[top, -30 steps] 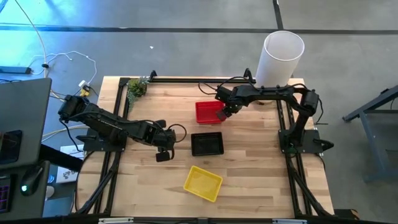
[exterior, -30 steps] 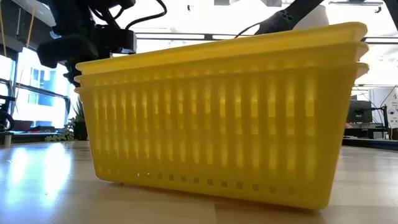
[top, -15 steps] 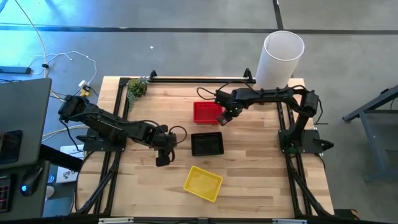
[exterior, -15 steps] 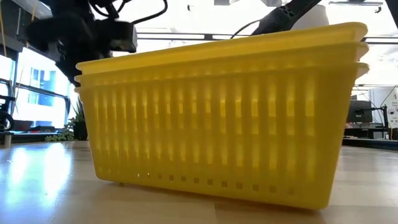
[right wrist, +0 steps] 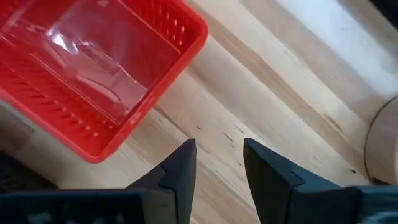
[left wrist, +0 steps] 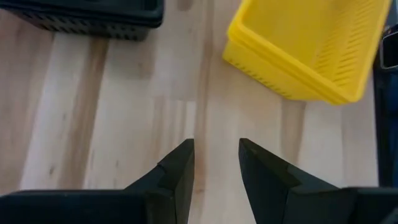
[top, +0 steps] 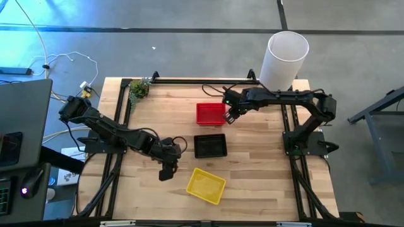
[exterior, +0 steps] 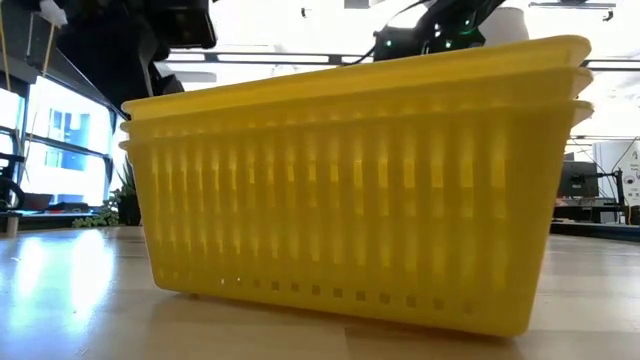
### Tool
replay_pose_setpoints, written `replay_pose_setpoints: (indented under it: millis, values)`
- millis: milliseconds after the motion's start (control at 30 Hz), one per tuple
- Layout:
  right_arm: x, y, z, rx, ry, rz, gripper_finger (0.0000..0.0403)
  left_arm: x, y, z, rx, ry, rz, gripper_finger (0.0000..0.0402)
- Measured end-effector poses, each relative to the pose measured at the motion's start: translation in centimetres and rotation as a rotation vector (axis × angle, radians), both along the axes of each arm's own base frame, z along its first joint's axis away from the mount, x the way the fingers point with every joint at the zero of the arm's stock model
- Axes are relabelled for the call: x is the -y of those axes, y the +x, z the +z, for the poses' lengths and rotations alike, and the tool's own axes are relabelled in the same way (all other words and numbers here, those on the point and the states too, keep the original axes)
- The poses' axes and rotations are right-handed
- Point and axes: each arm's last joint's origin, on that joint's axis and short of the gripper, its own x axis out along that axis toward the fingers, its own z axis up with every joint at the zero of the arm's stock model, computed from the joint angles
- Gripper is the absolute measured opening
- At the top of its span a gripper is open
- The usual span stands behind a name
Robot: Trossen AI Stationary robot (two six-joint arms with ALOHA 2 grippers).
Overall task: Stack baskets by color
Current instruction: Adjust the stacked yellow bins
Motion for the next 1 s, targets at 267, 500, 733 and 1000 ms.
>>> replay_pose_setpoints:
  millis: [267, 500, 733, 1000]
  values:
    - [-0.1, -0.5, 1.1, 0.016, -0.067, -0.012, 0.0122, 1.6, 0.1, -0.8, -0.02, -0.035, 0.016, 0.0113]
    - [-0.2, -0.6, 1.1, 0.001, -0.065, -0.01, 0.0122, 2.6, 1.4, -2.7, -0.034, -0.089, -0.007, 0.0113]
    - [-0.2, -0.8, 1.0, -0.019, -0.065, -0.003, 0.0122, 3.0, 2.8, -3.6, 0.045, -0.116, -0.009, 0.0113]
    - [-0.2, -0.9, 1.0, -0.03, -0.063, -0.003, 0.0122, 3.4, 3.6, -5.4, 0.017, -0.146, -0.001, 0.0113]
